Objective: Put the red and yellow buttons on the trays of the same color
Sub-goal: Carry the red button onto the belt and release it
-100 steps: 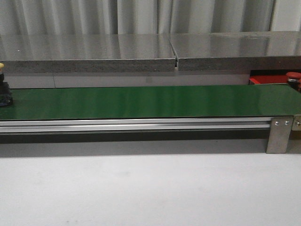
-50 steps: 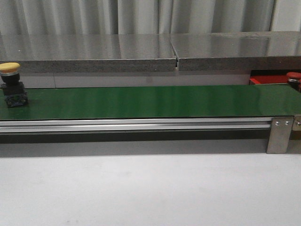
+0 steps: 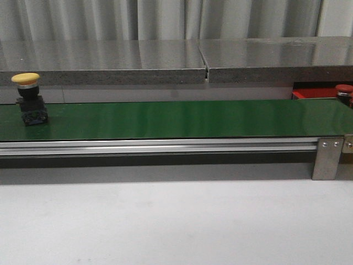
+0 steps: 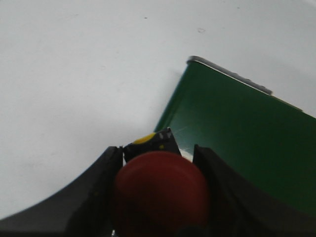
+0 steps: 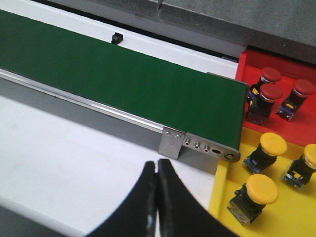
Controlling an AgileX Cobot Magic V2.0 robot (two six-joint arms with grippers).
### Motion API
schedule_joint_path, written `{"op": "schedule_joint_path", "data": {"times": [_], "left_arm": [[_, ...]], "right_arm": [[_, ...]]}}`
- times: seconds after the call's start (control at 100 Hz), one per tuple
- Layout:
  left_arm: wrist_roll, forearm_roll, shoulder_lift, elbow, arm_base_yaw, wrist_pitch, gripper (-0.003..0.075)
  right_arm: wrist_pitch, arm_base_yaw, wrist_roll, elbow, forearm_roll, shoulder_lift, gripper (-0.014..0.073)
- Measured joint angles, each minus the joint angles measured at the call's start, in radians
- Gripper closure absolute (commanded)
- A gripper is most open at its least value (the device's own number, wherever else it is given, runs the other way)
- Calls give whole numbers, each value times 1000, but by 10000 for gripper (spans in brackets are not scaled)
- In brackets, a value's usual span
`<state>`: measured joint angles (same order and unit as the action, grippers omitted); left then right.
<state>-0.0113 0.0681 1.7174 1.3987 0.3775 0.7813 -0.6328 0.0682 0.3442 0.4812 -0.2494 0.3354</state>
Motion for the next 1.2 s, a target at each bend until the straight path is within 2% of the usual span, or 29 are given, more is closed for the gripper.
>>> {"op": "schedule_joint_path", "data": {"times": [0.22,0.47,0.54,0.66,0.71,0.76,0.96,1.2], "left_arm": [[0,0,0,-2,-68,-6,582],[0,0,52,-2,-75,-10,573],[0,-2,56,-2,-75,-5,505],[1,-2,56,-2,-75,-3,260],[1,-2,56,-2,-75,-4,184],[1,-2,56,-2,-75,-4,143],[1,8,54,-2,-75,-20,182],[29,35,-41,-2,-107,-59,297]], "right_arm": [[0,0,0,0,0,0,662],[0,0,0,0,0,0,662],[0,0,0,0,0,0,662],[0,0,0,0,0,0,662],[0,0,0,0,0,0,662],[0,0,0,0,0,0,662],[0,0,0,0,0,0,662],[0,0,0,0,0,0,662]]}}
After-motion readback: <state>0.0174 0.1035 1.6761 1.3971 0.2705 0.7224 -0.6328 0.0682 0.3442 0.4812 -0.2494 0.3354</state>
